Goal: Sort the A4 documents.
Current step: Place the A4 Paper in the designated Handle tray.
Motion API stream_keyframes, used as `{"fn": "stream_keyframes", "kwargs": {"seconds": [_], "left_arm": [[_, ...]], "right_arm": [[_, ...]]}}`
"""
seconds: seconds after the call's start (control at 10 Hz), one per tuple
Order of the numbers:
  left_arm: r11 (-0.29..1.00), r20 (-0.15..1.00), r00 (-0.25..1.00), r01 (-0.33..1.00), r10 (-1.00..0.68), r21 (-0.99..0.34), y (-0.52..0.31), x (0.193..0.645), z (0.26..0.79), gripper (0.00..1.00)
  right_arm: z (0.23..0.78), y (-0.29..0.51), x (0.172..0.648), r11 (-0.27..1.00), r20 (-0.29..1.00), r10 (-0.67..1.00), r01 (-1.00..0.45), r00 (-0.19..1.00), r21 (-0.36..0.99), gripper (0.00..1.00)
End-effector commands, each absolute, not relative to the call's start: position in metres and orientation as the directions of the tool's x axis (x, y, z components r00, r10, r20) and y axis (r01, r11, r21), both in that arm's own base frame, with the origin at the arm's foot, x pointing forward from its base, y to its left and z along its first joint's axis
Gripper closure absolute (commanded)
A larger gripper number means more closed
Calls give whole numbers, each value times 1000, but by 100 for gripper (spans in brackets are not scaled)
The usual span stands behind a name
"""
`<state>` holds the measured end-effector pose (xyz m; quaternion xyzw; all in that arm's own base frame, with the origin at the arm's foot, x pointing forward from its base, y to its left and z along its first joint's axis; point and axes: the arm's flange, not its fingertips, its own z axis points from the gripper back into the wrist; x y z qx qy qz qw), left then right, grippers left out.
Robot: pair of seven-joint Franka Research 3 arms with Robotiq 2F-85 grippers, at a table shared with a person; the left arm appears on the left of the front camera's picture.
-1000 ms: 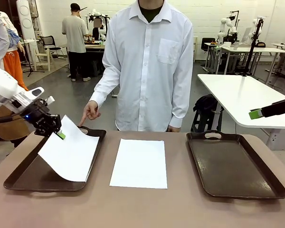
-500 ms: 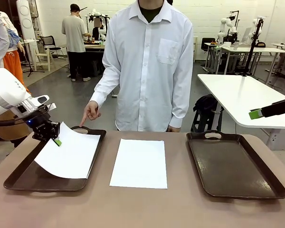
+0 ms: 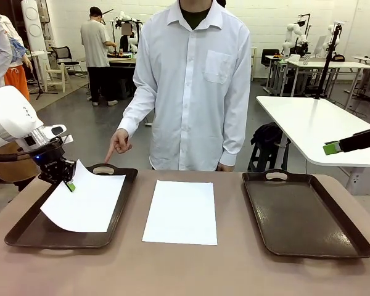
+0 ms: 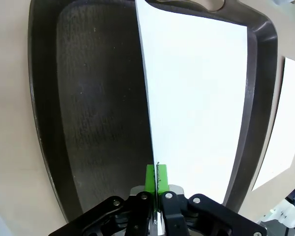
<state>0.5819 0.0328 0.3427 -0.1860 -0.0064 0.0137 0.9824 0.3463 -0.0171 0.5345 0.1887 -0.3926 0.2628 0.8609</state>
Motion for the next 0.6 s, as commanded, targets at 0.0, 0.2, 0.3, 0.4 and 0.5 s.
{"fn": "stream_keyframes", "kwargs": {"seconds": [0.0,0.2,0.3,0.4,0.5], "left_arm": [[937,6,999,-42,46,-348,30,583,343,99],[942,-13,1000,-7,3,-335,28,583,340,80],[946,-10,1000,-4,1,-325,29,583,340,78],[957,3,1000,-7,8,-290,27,582,341,61],[969,18,1000,-2,7,-248,23,580,343,58]], "right_arm": [[532,-17,348,784,777,298,-606,554,132,0],[532,-17,348,784,777,298,-606,554,132,0],[532,-17,348,784,777,298,-606,554,132,0],[532,-17,348,784,777,298,-606,554,132,0],[532,-17,348,784,777,298,-606,554,132,0]]}}
